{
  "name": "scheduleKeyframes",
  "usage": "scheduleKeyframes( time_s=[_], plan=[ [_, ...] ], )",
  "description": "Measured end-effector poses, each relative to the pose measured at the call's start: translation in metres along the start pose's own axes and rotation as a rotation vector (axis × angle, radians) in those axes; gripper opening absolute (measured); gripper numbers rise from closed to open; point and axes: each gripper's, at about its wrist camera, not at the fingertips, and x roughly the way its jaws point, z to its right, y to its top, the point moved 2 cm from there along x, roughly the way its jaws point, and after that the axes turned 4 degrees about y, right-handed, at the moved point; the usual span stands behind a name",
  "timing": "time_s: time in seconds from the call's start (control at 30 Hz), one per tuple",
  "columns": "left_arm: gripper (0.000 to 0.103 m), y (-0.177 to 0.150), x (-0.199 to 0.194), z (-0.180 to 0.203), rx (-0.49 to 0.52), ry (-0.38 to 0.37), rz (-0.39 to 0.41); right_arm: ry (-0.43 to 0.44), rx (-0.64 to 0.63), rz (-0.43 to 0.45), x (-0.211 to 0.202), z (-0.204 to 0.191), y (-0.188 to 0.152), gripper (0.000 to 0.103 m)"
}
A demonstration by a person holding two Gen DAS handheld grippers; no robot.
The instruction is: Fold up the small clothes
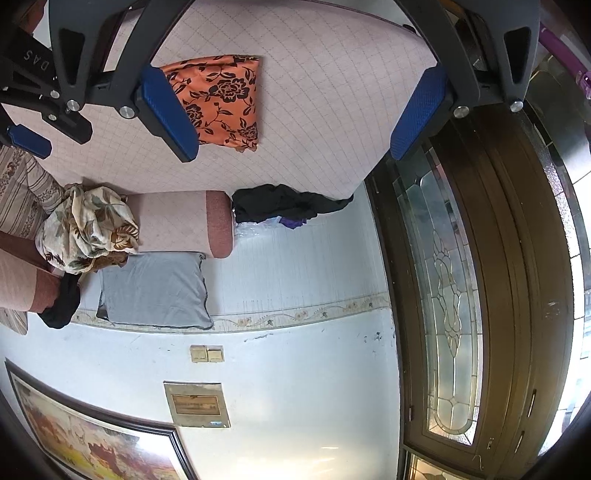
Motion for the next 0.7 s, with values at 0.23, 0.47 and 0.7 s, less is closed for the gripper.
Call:
scheduleKeyframes(
  time_s=[0.23,0.47,0.7],
  plan=[
    [0.103,0.002,-0.001,0.0,-0.021,-0.014,-0.01,-0.009,-0.003,-0.003,-0.004,-0.001,-0.001,0.073],
    [0.103,0.004,0.006,0.004,-0.009,-0.016,-0.017,-0.015,0.01,0.002,0.002,0.006,0.004,0.073],
    [0.103,0.006,0.018,0.002,-0.004,-0.023,-0.034,-0.004,-0.011,-0.025,0.02,-0.002,0.007,0.073]
  ],
)
